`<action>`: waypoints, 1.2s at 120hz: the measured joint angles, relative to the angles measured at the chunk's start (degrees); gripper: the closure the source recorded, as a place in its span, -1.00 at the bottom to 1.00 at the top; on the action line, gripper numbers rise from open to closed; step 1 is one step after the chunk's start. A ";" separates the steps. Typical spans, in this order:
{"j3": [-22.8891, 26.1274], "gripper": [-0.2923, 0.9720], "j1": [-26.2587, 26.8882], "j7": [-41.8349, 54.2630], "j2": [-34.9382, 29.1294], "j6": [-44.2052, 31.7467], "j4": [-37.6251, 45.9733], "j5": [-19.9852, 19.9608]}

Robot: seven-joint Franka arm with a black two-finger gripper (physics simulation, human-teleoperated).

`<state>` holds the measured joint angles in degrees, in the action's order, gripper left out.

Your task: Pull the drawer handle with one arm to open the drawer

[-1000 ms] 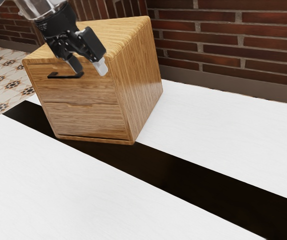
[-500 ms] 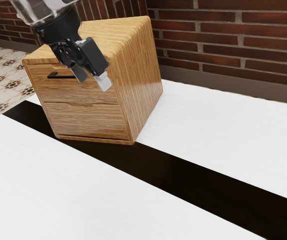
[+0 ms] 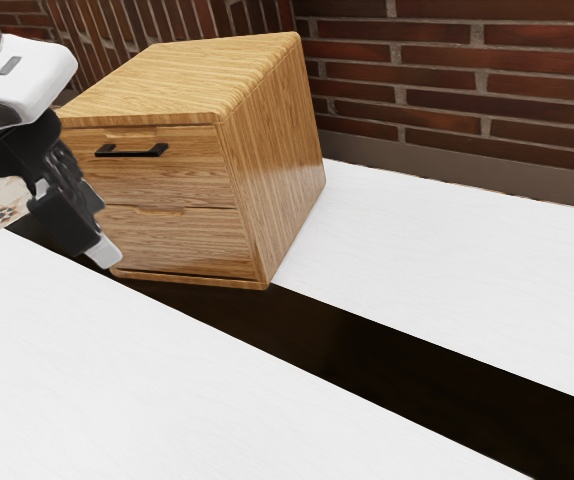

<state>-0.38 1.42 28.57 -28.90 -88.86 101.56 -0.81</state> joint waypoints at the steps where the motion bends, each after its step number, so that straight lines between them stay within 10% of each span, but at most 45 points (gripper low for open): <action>1: -0.23 -0.54 0.00 0.53 0.15 0.03 -0.03 0.02; 104: -9.72 -0.54 -0.42 39.70 28.75 -4.45 -26.55 1.57; 144: -21.32 -0.53 9.00 45.31 25.87 -1.53 -28.90 1.40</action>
<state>-21.70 10.42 73.88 -3.03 -90.39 72.66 0.60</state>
